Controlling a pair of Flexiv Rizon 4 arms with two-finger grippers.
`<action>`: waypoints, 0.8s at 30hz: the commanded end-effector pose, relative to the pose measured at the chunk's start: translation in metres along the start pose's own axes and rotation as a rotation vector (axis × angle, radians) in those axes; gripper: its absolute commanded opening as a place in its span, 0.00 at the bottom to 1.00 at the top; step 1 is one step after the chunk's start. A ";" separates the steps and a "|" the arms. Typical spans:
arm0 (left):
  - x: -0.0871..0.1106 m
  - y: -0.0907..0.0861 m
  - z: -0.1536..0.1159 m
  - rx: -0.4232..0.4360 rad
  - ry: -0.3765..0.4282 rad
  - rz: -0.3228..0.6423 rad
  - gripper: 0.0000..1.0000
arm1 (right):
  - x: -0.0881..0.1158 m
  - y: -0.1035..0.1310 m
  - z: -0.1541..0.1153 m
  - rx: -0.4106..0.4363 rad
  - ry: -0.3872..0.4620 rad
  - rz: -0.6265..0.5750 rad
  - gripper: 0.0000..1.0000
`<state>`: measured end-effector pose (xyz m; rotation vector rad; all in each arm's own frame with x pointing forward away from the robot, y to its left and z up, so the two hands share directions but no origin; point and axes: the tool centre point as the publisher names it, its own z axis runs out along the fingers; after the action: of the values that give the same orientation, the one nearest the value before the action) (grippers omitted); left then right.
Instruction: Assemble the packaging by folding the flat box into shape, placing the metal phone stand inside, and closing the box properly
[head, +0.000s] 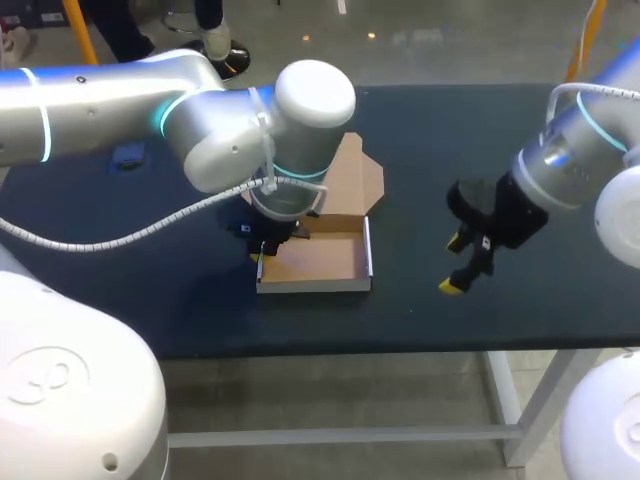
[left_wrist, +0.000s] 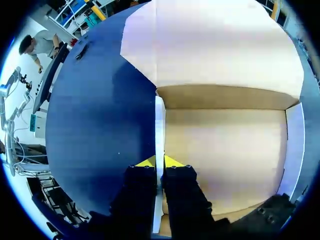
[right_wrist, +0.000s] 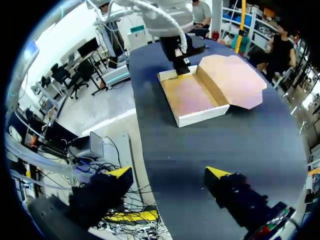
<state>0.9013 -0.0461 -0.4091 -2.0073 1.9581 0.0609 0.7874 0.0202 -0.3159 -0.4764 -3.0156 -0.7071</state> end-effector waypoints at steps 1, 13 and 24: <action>0.001 0.001 0.001 0.000 -0.019 0.003 0.00 | -0.001 0.000 -0.002 -0.001 0.006 0.002 1.00; -0.003 0.004 -0.003 -0.026 0.182 0.027 0.00 | -0.005 0.000 0.000 0.005 0.015 0.012 1.00; -0.002 0.008 -0.003 -0.030 0.270 0.014 0.23 | -0.006 0.001 0.002 0.010 0.017 0.020 1.00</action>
<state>0.8954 -0.0495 -0.4069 -2.1085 2.1294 -0.1474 0.7916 0.0202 -0.3180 -0.5012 -2.9997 -0.6914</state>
